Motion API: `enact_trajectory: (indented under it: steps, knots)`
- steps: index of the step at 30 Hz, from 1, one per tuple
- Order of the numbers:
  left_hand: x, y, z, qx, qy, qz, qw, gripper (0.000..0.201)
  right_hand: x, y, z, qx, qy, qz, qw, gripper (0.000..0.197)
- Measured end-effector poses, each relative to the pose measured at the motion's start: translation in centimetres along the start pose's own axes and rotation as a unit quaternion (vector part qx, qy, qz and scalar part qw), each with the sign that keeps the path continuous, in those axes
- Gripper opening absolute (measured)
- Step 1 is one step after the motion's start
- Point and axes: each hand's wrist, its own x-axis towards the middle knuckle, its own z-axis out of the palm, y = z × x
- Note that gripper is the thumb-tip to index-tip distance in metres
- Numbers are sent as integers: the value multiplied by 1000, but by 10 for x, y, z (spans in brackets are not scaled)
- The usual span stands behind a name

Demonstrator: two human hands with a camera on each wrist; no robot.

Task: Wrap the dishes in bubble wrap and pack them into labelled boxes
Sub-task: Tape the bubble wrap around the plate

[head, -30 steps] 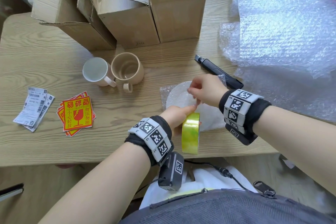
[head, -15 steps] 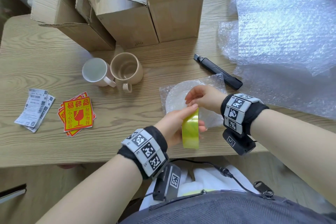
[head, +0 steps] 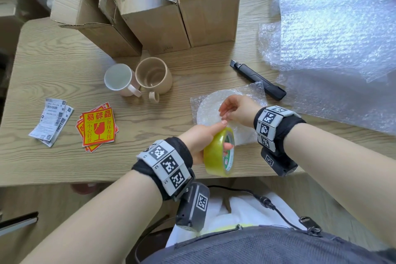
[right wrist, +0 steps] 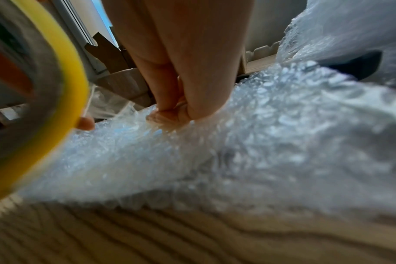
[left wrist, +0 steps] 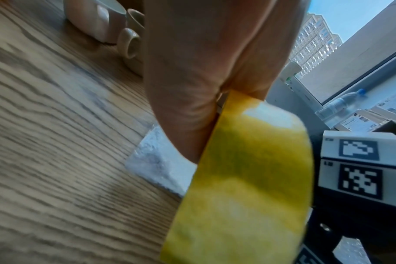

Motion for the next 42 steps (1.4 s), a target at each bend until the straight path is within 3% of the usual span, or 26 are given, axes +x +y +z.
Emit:
enact_trajectory:
  steps: [3,7,9,15,26,28,30,32,36,42]
  knots:
    - [-9,-3,-1,13,15,-7,1000,37,-2,0,2,6,7,-5,1000,36]
    - [-9,-11,2,9,48,74,996,47,-6,1,6,-34,16,-26,999,28]
    - [-10,-14,4,-2,37,87,996,37,-10,0,9,-87,23,-40,995,21]
    - [-12,-23,7,-39,19,54,998,21,-18,8,16,-297,85,-64,949,28]
    - [-13,-22,10,-87,-2,14,996,21,-19,11,12,-317,78,-37,944,29]
    - [-14,-20,8,-80,4,12,997,20,-17,6,-1,-278,128,-57,950,26]
    - [-14,-18,6,-76,8,10,997,19,-13,2,-23,-268,229,-62,934,23]
    - [-15,-17,7,-72,15,8,997,20,-10,1,-44,-293,279,-33,914,27]
    - [-15,-18,12,-81,25,7,996,24,-10,-1,-61,-381,204,4,902,40]
    - [-8,-27,17,-71,31,-11,997,41,-7,7,-62,-379,214,10,900,40]
